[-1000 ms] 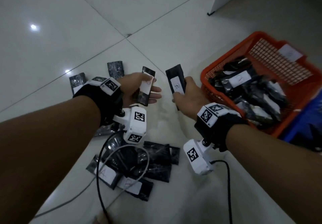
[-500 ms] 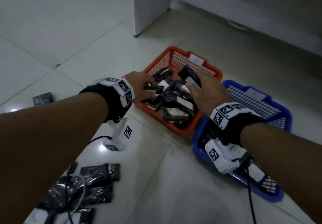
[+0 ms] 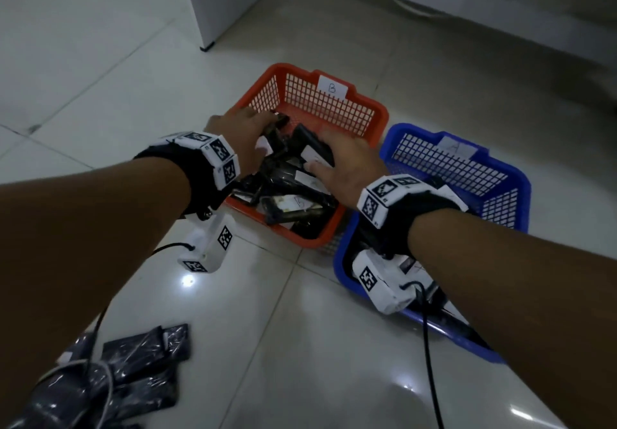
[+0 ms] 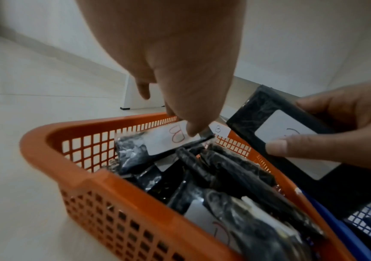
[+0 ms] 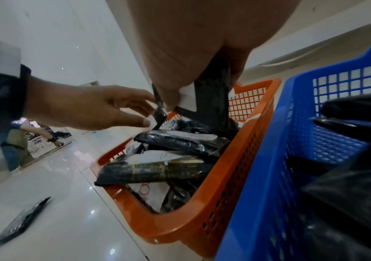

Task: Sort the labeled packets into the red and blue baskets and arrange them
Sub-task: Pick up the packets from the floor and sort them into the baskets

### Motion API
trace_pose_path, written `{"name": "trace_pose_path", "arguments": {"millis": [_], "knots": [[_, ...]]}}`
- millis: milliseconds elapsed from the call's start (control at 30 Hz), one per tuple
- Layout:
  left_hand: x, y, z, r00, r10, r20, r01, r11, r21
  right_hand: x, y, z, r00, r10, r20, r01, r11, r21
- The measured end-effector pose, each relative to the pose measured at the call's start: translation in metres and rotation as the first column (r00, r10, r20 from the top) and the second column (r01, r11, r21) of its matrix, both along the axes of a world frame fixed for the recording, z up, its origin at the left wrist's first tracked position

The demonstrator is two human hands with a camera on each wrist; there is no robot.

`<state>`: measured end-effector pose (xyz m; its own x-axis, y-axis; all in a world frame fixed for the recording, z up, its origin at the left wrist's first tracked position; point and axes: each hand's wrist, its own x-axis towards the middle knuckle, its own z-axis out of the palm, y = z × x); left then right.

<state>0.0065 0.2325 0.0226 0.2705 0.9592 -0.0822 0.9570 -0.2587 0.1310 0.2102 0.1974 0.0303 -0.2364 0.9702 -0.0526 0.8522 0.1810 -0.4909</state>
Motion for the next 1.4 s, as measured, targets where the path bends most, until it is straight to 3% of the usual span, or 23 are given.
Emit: {"name": "trace_pose_path", "arguments": {"millis": [100,200,400,567,700,900,1067,1133,1267,1400], "knots": [[-0.011,-0.009,0.003,0.999,0.028,0.041,-0.031,0.997,0.073,-0.014,0.007,-0.002,0.996,0.057,0.075,-0.058,0.998,0.012],[-0.034,-0.021,0.001,0.997,0.077,0.023,-0.079,0.995,0.059,-0.028,0.013,-0.002,0.981,0.033,0.192,-0.070,0.980,0.187],[-0.119,-0.069,0.002,0.947,0.316,-0.058,-0.315,0.949,0.030,-0.095,-0.002,-0.012,0.977,0.124,0.175,-0.181,0.915,0.362],[-0.210,-0.131,0.009,0.849,0.520,-0.095,-0.507,0.852,0.130,-0.196,-0.031,-0.021,0.959,0.268,0.095,-0.284,0.884,0.371],[-0.278,-0.193,-0.004,0.777,0.621,-0.096,-0.596,0.777,0.201,-0.276,-0.059,-0.038,0.900,0.418,0.127,-0.437,0.868,0.236],[-0.359,-0.249,-0.040,0.647,0.749,-0.143,-0.754,0.657,0.030,-0.372,-0.082,-0.077,0.855,0.495,0.157,-0.507,0.861,0.047],[-0.397,-0.258,-0.075,0.501,0.858,-0.113,-0.861,0.480,-0.170,-0.436,-0.082,-0.106,0.852,0.508,0.130,-0.507,0.861,-0.046],[-0.402,-0.258,-0.086,0.471,0.878,-0.080,-0.869,0.447,-0.212,-0.457,-0.079,-0.115,0.848,0.512,0.137,-0.504,0.859,-0.090],[-0.402,-0.244,-0.097,0.394,0.915,0.086,-0.883,0.403,-0.242,-0.477,-0.073,-0.125,0.853,0.491,0.177,-0.486,0.871,-0.071],[-0.403,-0.227,-0.102,0.177,0.944,0.278,-0.900,0.270,-0.343,-0.473,-0.069,-0.121,0.858,0.496,0.130,-0.500,0.866,-0.009]]}}
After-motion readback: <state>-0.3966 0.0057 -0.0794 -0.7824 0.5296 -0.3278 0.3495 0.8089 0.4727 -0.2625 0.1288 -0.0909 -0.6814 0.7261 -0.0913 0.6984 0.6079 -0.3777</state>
